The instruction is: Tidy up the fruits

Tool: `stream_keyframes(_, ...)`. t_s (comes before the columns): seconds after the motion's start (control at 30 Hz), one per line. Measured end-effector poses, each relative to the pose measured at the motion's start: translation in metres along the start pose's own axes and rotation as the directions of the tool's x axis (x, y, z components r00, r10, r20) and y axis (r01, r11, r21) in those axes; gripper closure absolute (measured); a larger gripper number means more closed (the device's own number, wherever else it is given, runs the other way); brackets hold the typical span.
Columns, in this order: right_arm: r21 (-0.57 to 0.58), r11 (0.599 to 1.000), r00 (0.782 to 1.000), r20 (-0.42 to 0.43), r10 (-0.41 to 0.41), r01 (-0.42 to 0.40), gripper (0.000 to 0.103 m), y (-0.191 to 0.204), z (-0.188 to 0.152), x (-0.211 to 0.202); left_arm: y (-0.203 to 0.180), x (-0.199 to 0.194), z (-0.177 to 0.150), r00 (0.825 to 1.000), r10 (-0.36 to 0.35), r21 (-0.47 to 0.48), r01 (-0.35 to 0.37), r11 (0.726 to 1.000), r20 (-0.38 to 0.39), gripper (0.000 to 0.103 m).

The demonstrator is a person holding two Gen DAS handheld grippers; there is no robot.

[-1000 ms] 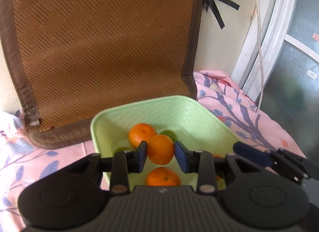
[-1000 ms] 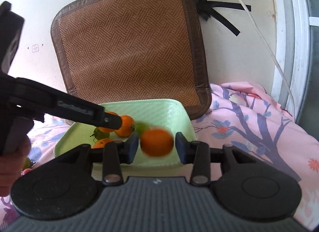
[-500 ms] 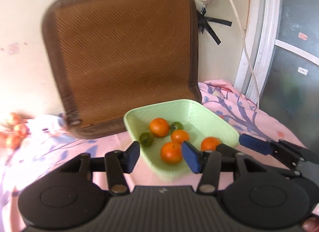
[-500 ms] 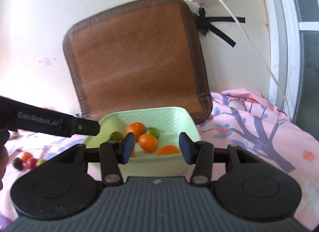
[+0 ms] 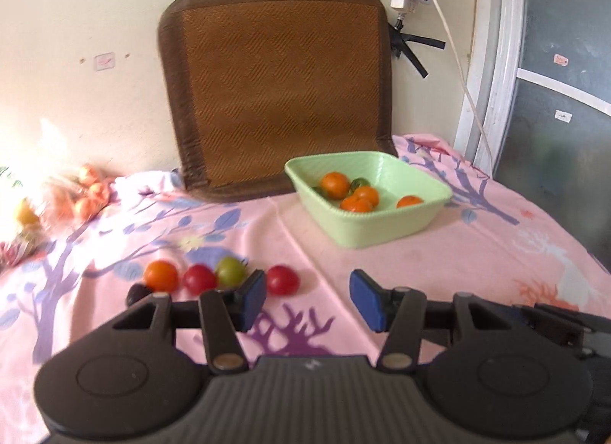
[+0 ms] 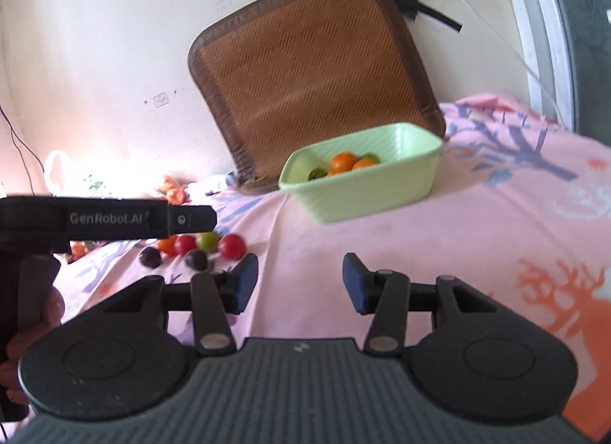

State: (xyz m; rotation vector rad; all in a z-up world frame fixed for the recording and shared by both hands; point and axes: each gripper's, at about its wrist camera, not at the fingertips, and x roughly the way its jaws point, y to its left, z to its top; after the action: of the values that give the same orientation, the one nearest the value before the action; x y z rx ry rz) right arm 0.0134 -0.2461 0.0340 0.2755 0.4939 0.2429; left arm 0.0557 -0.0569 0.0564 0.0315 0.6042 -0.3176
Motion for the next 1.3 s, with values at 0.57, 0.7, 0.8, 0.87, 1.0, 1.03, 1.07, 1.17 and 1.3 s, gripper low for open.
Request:
stream_keyframes(0.57, -0.041, 0.998, 0.999, -0.022, -0.050, 0.049, 0.051, 0.025, -0.030, -0.003, 0.044, -0.023, -0.069, 0.993, 0.116, -0.010, -0.116, 0.993, -0.018, 0.052)
stream_keyframes(0.7, -0.036, 0.998, 0.998, -0.025, -0.049, 0.048, 0.051, 0.025, -0.031, -0.003, 0.050, -0.025, -0.077, 0.993, 0.118, -0.022, -0.118, 0.993, -0.013, 0.052)
stream_keyframes(0.8, -0.045, 0.998, 0.999, -0.029, -0.043, 0.042, 0.051, 0.026, -0.031, -0.002, 0.050, -0.026, -0.077, 0.994, 0.109, -0.027, -0.109, 0.994, -0.004, 0.051)
stream_keyframes(0.87, -0.052, 0.998, 0.999, -0.030, -0.040, 0.039, 0.051, 0.027, -0.032, -0.002, 0.049, -0.025, -0.077, 0.995, 0.099, -0.021, -0.099, 0.995, -0.006, 0.051)
stream_keyframes(1.0, -0.059, 0.998, 0.999, -0.029, -0.034, 0.032, 0.051, 0.028, -0.032, -0.001, 0.047, -0.024, -0.077, 0.996, 0.094, -0.012, -0.094, 0.996, -0.008, 0.051)
stream_keyframes(1.03, -0.060, 0.998, 0.999, -0.029, -0.032, 0.030, 0.051, 0.028, -0.032, -0.001, 0.046, -0.024, -0.078, 0.996, 0.094, -0.010, -0.094, 0.995, -0.006, 0.051)
stream_keyframes(1.07, -0.062, 0.998, 0.999, -0.028, -0.031, 0.029, 0.051, 0.029, -0.032, -0.001, 0.046, -0.024, -0.078, 0.995, 0.096, -0.008, -0.096, 0.995, -0.006, 0.051)
stream_keyframes(1.17, -0.067, 0.997, 0.999, -0.022, -0.028, 0.026, 0.051, 0.029, -0.033, -0.002, 0.044, -0.024, -0.078, 0.995, 0.102, -0.002, -0.102, 0.995, -0.003, 0.051)
stream_keyframes(1.3, -0.071, 0.997, 1.000, -0.017, -0.024, 0.022, 0.051, 0.029, -0.033, -0.004, 0.045, -0.025, -0.078, 0.994, 0.106, 0.004, -0.106, 0.994, 0.001, 0.050)
